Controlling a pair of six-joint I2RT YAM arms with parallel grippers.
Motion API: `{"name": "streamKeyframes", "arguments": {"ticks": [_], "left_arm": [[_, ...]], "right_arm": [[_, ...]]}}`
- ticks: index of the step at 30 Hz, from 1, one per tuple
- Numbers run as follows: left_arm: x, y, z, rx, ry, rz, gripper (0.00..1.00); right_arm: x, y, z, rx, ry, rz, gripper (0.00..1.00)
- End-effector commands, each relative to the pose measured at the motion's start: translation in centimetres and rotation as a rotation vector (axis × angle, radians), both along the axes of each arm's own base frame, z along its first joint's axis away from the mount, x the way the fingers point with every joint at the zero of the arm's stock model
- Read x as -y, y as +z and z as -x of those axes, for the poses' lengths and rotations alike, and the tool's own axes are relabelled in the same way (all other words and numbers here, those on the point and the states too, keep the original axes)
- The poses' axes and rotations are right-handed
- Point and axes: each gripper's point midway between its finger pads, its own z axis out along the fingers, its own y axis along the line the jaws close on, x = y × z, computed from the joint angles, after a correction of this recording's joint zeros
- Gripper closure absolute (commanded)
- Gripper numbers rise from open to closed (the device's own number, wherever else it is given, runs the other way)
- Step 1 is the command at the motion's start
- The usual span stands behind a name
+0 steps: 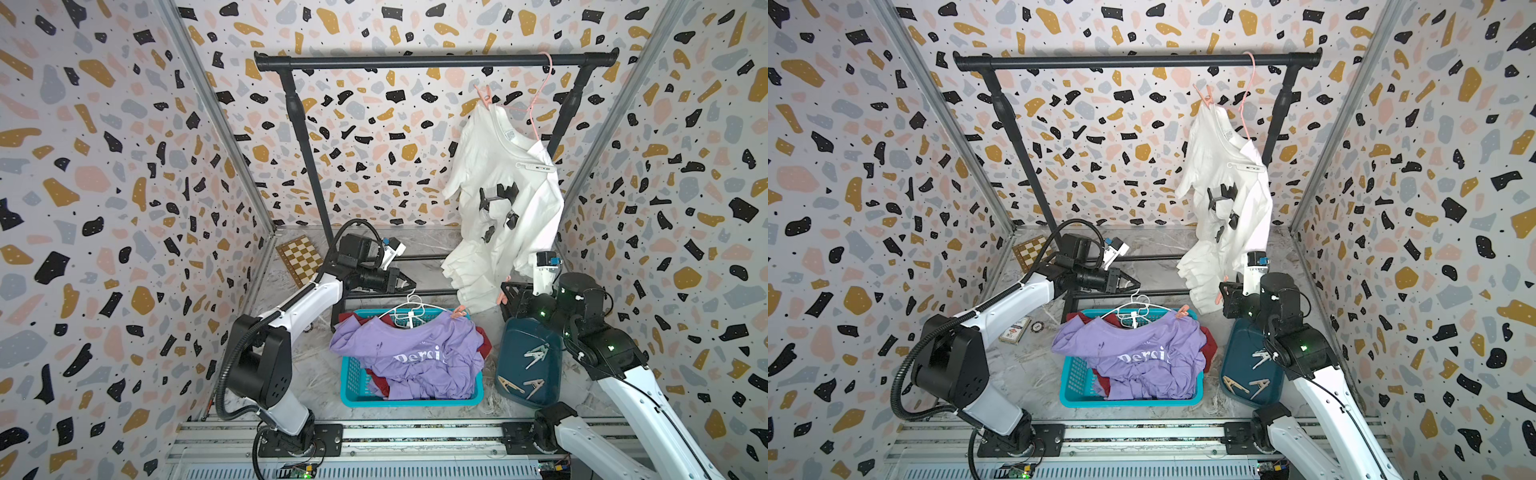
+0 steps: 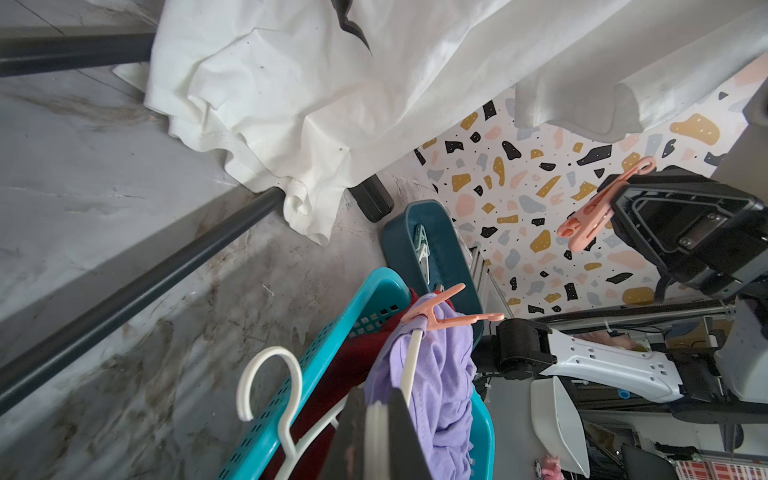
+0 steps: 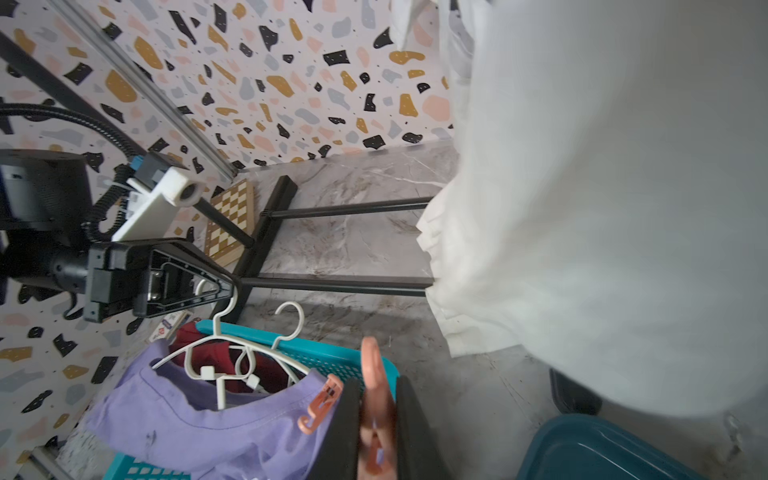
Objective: Use clothespins to secure the t-shirt on both sides of the hanger
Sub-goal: Pick up the hanger from the basket.
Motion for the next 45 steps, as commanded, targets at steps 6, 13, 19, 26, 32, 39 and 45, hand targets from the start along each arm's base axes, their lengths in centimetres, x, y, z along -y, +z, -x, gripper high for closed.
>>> {"name": "streamKeyframes", "arguments": {"ticks": [6, 13, 19, 26, 32, 39, 45], "left_arm": [[-1.2, 4.4, -0.5, 0.124, 0.11, -0.011, 1.0], [-1.9, 7.4, -1.2, 0.172, 0.194, 0.004, 1.0], [-2.1, 10.1, -2.2, 0.21, 0.274, 0.039, 1.0], [-2.4, 12.4, -3.3, 0.267, 0.379, 0.077, 1.0], [-2.3, 13.7, -4.0, 0.282, 0.449, 0.115, 1.0], [-2.1, 13.9, -4.5, 0.326, 0.56, 0.089, 1.0], [-1.7, 13.8, -4.4, 0.372, 0.606, 0.061, 1.0]], "right_arm": [[-4.0, 4.9, 1.1, 0.106, 0.081, -0.078, 1.0], [-8.0, 7.2, 1.5, 0.142, 0.148, -0.109, 1.0], [-10.9, 9.2, 1.7, 0.152, 0.154, -0.139, 1.0], [-13.3, 10.3, 2.7, 0.155, 0.124, -0.196, 1.0], [-15.6, 10.2, 3.6, 0.161, 0.079, -0.249, 1.0], [-17.5, 9.6, 4.1, 0.168, 0.021, -0.286, 1.0], [-18.5, 8.4, 4.1, 0.122, -0.038, -0.333, 1.0]]}}
